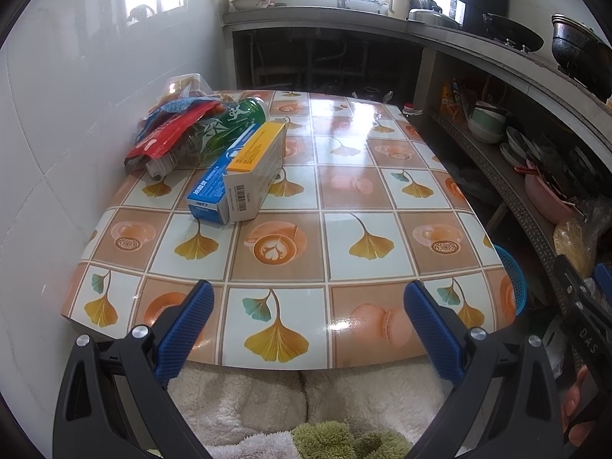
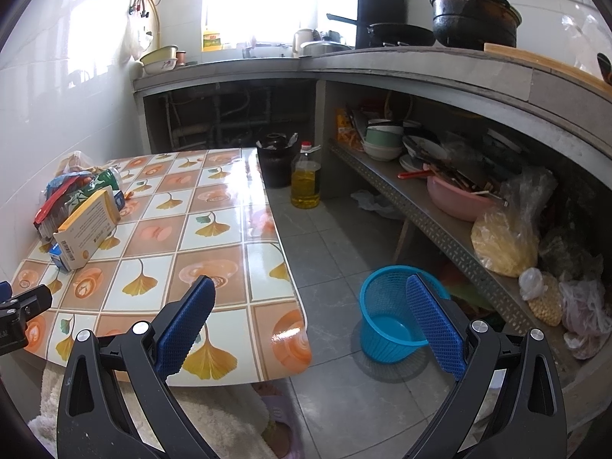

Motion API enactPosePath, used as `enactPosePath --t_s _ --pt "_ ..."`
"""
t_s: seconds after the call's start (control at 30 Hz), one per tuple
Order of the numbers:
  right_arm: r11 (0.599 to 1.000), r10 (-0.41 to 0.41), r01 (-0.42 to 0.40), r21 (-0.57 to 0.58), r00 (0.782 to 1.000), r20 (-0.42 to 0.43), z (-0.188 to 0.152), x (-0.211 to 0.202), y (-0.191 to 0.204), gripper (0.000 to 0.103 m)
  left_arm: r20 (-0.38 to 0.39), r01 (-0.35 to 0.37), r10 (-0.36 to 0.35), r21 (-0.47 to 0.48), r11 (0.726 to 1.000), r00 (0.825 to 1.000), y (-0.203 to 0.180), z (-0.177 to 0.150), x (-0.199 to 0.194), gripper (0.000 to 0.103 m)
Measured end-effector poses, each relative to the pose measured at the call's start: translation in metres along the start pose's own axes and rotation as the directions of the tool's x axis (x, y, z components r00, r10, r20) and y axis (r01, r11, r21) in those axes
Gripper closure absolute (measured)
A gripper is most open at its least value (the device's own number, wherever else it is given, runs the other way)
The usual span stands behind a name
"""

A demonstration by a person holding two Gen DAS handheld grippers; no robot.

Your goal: Collect trash

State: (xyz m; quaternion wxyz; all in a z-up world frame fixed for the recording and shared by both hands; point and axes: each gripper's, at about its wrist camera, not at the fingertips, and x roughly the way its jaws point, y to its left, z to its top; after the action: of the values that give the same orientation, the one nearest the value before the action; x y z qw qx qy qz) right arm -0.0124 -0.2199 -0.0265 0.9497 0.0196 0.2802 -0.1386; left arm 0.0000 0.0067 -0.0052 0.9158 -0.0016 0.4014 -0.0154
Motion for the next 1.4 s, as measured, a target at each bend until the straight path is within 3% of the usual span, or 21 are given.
enactPosePath --t_s 0.2,0.3,0.43,0.53,0.6,0.63,0.77,0.8,0.9,0.97,1.03,1.17,1.2,1.3,1.37,1.4 --pt "0.998 0.05 -0.051 -0.027 0.997 -0.052 0.02 0.022 0.018 0.008 -0.031 0.053 -0.053 0.006 0.999 0.998 0.002 0.003 0.009 0.006" --pt "0.995 0.088 -0.092 -0.046 0.993 -0.082 0.036 0.035 0.033 0.008 -0.077 0.114 -0.114 -0.004 0.993 0.99 0.007 0.005 0.022 0.006" --pt "0.976 0.205 -0.211 -0.052 0.974 -0.095 0.062 0.05 0.059 0.008 -0.091 0.153 -0.158 -0.06 0.986 0.983 0.022 0.013 0.032 0.006" --pt "0.933 0.358 -0.36 0.011 0.926 -0.119 0.088 0.067 0.079 0.008 -0.047 0.21 -0.218 -0.141 0.967 0.975 0.045 0.023 0.034 0.006" --pt "0.907 0.422 -0.418 0.059 0.895 -0.146 0.101 0.077 0.092 0.008 0.008 0.253 -0.257 -0.207 0.945 0.966 0.066 0.031 0.032 0.006" --pt "0.886 0.465 -0.456 0.089 0.87 -0.166 0.11 0.086 0.104 0.008 0.047 0.261 -0.258 -0.233 0.937 0.965 0.079 0.038 0.031 0.006" --pt "0.802 0.595 -0.581 0.135 0.763 -0.252 0.129 0.113 0.166 0.008 0.123 0.215 -0.189 -0.26 0.941 0.974 0.117 0.055 0.03 0.006" --pt "0.779 0.623 -0.611 0.143 0.728 -0.286 0.13 0.124 0.191 0.008 0.128 0.192 -0.162 -0.269 0.944 0.978 0.128 0.058 0.032 0.006" --pt "0.758 0.636 -0.636 0.147 0.669 -0.384 0.122 0.149 0.243 0.008 0.124 0.154 -0.123 -0.286 0.946 0.985 0.153 0.062 0.044 0.006" --pt "0.761 0.623 -0.633 0.141 0.653 -0.432 0.113 0.16 0.265 0.008 0.128 0.142 -0.109 -0.292 0.946 0.986 0.166 0.06 0.049 0.006" --pt "0.775 0.596 -0.619 0.128 0.646 -0.477 0.1 0.174 0.278 0.015 0.139 0.123 -0.085 -0.293 0.948 0.987 0.176 0.059 0.05 0.006" --pt "0.767 0.599 -0.615 0.182 0.586 -0.546 0.084 0.187 0.271 0.045 0.149 0.118 -0.082 -0.254 0.96 0.985 0.183 0.061 0.057 0.006" --pt "0.758 0.614 -0.62 0.205 0.57 -0.546 0.082 0.188 0.263 0.048 0.148 0.124 -0.089 -0.247 0.961 0.985 0.184 0.062 0.059 0.006" --pt "0.749 0.631 -0.621 0.232 0.561 -0.536 0.083 0.186 0.24 0.056 0.129 0.153 -0.127 -0.221 0.963 0.983 0.182 0.071 0.07 0.006" --pt "0.765 0.615 -0.597 0.239 0.569 -0.546 0.082 0.191 0.227 0.066 0.103 0.171 -0.153 -0.203 0.964 0.983 0.177 0.079 0.083 0.006" --pt "0.765 0.619 -0.591 0.255 0.565 -0.546 0.08 0.194 0.223 0.066 0.086 0.184 -0.17 -0.192 0.964 0.982 0.175 0.083 0.089 0.006"
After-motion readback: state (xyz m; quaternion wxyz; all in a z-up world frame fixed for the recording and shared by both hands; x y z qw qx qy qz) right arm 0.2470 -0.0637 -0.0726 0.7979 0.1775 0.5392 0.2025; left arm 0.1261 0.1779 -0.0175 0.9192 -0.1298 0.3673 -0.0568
